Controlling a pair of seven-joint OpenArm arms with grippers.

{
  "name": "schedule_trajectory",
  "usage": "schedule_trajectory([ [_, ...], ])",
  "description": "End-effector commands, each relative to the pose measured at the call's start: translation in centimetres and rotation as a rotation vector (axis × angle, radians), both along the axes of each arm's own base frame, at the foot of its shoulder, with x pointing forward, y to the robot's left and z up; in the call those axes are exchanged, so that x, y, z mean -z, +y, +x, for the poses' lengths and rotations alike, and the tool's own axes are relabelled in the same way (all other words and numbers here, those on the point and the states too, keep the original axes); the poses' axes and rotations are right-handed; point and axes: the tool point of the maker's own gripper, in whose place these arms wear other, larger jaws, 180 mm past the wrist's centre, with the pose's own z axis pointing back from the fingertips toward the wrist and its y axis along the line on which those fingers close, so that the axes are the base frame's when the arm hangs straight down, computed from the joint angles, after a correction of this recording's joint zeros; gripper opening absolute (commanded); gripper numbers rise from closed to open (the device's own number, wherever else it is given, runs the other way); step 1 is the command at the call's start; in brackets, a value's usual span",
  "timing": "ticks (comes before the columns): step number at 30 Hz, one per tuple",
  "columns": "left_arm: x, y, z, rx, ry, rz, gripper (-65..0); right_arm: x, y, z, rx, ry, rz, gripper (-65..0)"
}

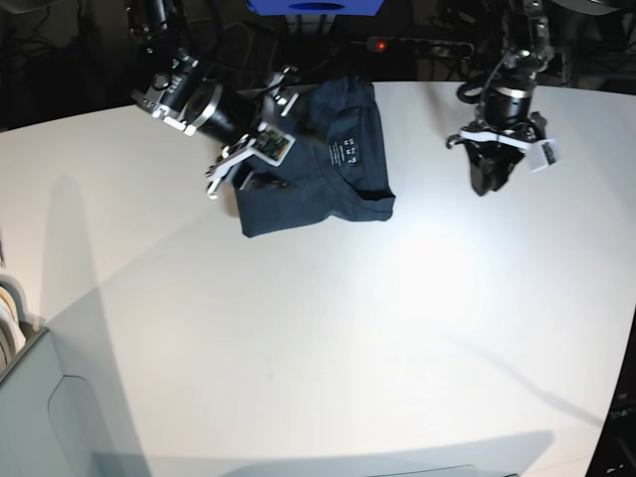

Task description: Fold the T-shirt properly

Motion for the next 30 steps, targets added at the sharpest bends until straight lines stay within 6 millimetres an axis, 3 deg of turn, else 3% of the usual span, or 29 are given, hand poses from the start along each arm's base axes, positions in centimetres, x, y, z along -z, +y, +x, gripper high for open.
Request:
schedule_trajectory([
  [1, -0.9, -0.9, 0.3, 0.023, -0.035, -0.014, -44.1, -1.5, 0.1, 0.8, 0.002, -0.045, 0.04, -26.6],
  [6, 0.6, -6.7, -0.6, 0.142, 0.012, -0.116, -27.1, -1.9, -3.1, 2.9, 0.124, -0.071, 0.021, -26.6],
  [12, 1.9, -10.8, -2.1, 0.222, 0.065, -0.186, -26.1, -1.9, -4.6, 3.5, 0.171, -0.077, 0.01, -26.6],
  [21, 5.7, -10.9, -3.7, 0.216, 0.169, -0.191, -26.1, -0.6, -4.6, 3.1, 0.175, -0.034, 0.009, -26.6],
  [30, 7.3, -11.3, -3.1, 0.201, 0.191, -0.208, -26.4, 0.1, -4.8, 3.0, 0.177, -0.015, 0.004, -26.6],
])
